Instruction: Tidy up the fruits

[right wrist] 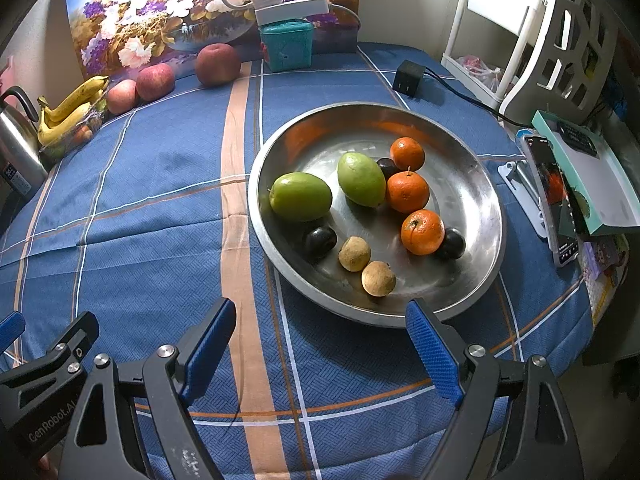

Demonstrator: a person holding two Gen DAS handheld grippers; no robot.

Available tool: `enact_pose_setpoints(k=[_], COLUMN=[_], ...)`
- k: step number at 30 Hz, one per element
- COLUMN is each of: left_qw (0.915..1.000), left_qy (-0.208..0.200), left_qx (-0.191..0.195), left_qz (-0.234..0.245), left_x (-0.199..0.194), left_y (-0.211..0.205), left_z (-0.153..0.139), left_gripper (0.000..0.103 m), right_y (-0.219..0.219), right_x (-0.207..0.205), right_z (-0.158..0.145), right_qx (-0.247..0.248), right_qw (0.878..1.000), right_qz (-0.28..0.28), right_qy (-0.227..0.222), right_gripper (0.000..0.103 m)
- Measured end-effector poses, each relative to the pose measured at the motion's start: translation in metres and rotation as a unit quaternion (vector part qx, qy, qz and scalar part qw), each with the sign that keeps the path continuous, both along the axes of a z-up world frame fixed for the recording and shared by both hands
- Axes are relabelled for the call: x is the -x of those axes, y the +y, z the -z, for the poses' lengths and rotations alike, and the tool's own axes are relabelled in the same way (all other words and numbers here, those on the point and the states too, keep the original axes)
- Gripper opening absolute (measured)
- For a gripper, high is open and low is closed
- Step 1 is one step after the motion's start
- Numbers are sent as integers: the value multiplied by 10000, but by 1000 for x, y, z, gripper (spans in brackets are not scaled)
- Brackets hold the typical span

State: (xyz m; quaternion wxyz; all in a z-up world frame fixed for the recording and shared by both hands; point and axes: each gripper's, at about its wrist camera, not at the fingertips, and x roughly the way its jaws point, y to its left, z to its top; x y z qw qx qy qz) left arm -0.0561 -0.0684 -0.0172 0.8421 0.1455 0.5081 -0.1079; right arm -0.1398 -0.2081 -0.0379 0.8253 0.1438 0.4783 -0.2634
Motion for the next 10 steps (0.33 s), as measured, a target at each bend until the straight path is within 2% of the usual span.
enact_pose_setpoints(k=[10], left_qw=[10000], left_qy=[7], left_qx=[47], left_qz=[-7], left_x=[0], left_y=[-1], left_z=[-1], left_gripper=[103], right_y=[0], right_x=[0], right_z=[0], right_qx=[-5], right_qw=[10000], right_qz=[2], right_qy=[1], right_gripper=[87])
